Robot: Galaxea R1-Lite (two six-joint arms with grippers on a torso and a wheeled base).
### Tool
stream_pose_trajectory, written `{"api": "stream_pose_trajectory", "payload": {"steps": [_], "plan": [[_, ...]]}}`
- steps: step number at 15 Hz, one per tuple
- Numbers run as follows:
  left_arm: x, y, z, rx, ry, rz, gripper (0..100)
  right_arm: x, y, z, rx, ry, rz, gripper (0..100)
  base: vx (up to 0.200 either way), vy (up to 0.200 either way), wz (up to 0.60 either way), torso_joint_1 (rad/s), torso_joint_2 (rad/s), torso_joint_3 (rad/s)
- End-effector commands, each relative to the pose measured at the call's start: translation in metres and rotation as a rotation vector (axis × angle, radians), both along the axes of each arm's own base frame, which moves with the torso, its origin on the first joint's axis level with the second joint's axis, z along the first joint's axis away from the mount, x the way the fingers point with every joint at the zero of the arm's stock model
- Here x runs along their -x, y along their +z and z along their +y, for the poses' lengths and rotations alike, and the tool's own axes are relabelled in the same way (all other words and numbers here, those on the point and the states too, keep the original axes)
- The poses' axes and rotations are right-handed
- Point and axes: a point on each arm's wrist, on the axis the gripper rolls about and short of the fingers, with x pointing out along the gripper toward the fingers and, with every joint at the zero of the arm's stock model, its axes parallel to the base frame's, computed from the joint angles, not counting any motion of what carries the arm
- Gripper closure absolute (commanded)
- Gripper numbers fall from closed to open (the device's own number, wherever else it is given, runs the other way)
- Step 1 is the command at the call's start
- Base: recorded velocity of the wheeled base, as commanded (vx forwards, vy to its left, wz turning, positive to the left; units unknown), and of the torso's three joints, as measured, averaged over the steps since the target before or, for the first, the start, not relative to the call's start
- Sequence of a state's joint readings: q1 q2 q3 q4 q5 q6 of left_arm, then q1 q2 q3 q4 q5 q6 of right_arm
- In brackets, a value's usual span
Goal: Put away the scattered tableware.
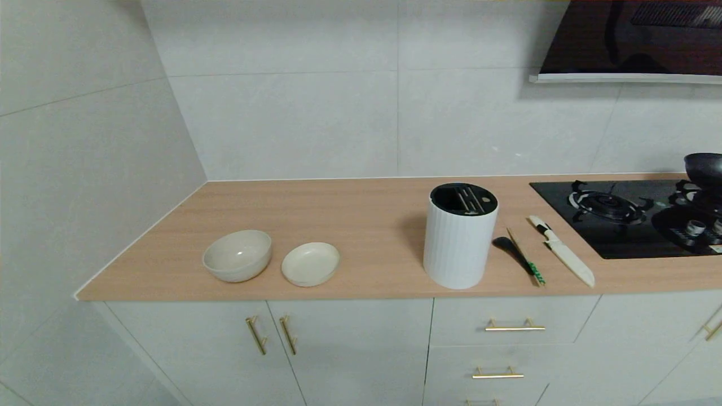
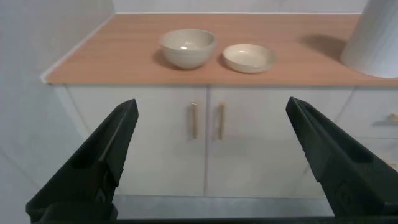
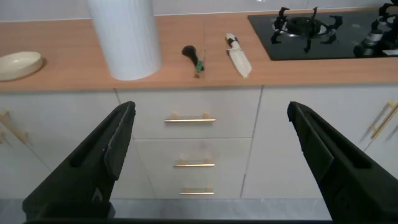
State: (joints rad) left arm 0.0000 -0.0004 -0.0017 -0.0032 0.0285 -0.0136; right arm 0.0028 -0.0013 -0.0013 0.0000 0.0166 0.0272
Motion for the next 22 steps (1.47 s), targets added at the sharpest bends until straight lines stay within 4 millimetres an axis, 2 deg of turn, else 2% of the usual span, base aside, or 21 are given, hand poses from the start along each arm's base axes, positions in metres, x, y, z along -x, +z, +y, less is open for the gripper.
{"api": "stream_pose_trajectory", "payload": {"steps": [1, 20, 22], "plan": [[0.0, 0.0, 0.0, 0.0, 0.001, 0.001, 0, -0.0001, 0.0001, 0.0, 0.0, 0.001, 0.001, 0, 0.0, 0.2, 0.0, 0.002, 0.0, 0.002], [0.0, 0.0, 0.0, -0.001, 0.001, 0.001, 0, -0.0001, 0.0001, 0.0, 0.001, 0.001, 0.001, 0, 0.0, 0.2, 0.0, 0.002, 0.0, 0.003], [0.0, 0.0, 0.0, -0.001, 0.001, 0.001, 0, -0.0001, 0.0001, 0.0, 0.001, 0.001, 0.001, 0, 0.0, 0.0, 0.0, 0.0, 0.0, 0.0]]}}
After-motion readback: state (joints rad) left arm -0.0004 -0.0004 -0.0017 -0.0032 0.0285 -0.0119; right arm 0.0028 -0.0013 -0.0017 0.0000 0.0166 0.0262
